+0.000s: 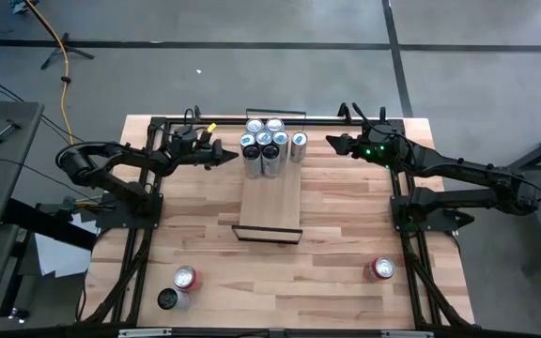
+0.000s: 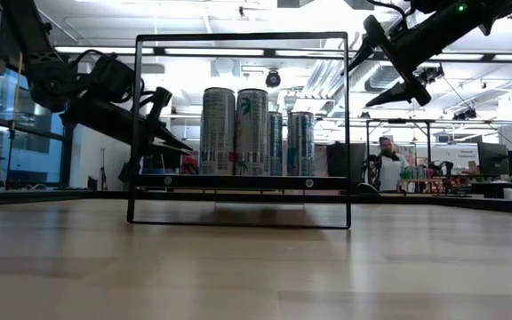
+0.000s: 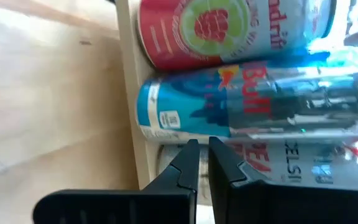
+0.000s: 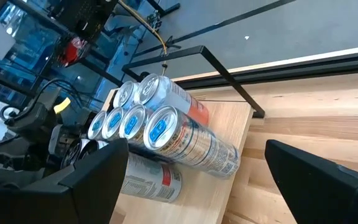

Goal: Place canned beverage on shelf
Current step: Adjust the blue soda cans on the shelf, then put the white pink soda can on the shelf aligned with the other white pink soda can

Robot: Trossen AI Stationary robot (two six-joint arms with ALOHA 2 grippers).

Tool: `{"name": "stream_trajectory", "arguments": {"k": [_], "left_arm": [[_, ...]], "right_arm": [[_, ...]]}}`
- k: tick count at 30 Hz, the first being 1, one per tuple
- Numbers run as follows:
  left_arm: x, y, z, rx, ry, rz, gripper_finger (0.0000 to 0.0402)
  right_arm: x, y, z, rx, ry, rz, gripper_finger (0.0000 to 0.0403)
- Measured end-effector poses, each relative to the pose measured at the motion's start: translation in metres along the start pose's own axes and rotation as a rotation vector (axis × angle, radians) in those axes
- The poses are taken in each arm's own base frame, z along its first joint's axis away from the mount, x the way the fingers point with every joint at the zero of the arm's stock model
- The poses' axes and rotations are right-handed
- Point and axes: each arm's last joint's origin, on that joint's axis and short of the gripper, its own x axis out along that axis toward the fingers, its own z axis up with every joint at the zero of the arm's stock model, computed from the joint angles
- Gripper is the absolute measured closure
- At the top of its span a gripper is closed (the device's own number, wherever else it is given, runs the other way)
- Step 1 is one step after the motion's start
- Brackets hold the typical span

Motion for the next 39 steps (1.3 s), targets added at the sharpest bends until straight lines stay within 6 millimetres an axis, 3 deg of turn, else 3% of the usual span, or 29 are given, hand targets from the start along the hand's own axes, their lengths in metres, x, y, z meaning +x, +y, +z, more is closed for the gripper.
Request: {"name": "stream_trajectory", "arguments": {"k": [6, 26, 39], "left_arm": [[0.001, -0.001, 0.003, -0.007, -0.06, 0.013, 0.0402], [0.025, -0.009, 0.01, -0.012, -0.01, 0.007, 0.0402], [0.007, 0.0, 0.036, -0.042, -0.026, -0.027, 0.0402]], "right_arm": [[0.0, 0.0, 0.0, 0.0, -0.003, -0.003, 0.0038], [0.0, 0.0, 0.0, 0.0, -0.003, -0.003, 0.0038], [0.0, -0.004, -0.004, 0.123, 0.065, -0.031, 0.0038]]}}
